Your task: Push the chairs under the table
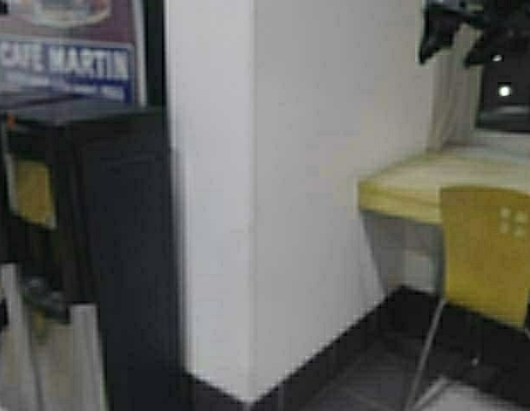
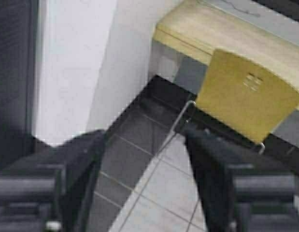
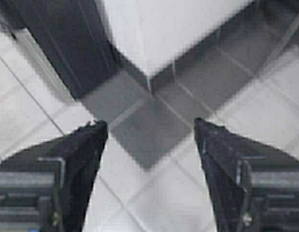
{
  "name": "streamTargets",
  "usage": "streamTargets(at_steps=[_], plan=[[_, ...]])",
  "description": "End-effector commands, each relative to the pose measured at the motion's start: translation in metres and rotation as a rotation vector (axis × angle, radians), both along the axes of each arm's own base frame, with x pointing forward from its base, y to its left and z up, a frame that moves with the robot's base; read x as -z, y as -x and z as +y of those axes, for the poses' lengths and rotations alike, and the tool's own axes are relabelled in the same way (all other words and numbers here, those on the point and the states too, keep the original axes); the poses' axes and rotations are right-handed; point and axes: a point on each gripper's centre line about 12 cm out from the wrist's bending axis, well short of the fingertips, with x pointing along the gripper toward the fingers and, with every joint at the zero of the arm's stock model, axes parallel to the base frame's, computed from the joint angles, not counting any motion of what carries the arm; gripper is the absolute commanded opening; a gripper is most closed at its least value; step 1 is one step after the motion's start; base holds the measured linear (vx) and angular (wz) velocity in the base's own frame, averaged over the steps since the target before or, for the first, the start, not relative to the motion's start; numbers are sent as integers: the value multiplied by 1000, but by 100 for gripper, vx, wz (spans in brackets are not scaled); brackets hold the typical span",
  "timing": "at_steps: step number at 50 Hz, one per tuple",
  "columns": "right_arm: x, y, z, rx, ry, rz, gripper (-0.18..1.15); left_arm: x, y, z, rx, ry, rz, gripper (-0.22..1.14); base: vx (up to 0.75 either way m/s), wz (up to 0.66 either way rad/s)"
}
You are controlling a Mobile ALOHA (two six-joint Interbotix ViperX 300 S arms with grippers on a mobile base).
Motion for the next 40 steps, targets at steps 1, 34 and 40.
streamTargets(at_steps=[1, 34, 40], plan=[[-8, -6, 0, -2, 6, -20, 91, -4, -1, 0, 0, 6, -9, 88, -38, -3], [1, -7, -1, 15, 8, 42, 91, -7, 5, 1, -2, 35, -42, 88, -30, -18], [-2, -6, -1, 18, 1, 34, 91, -7, 4, 1, -5, 32, -48, 88, -28, -36]])
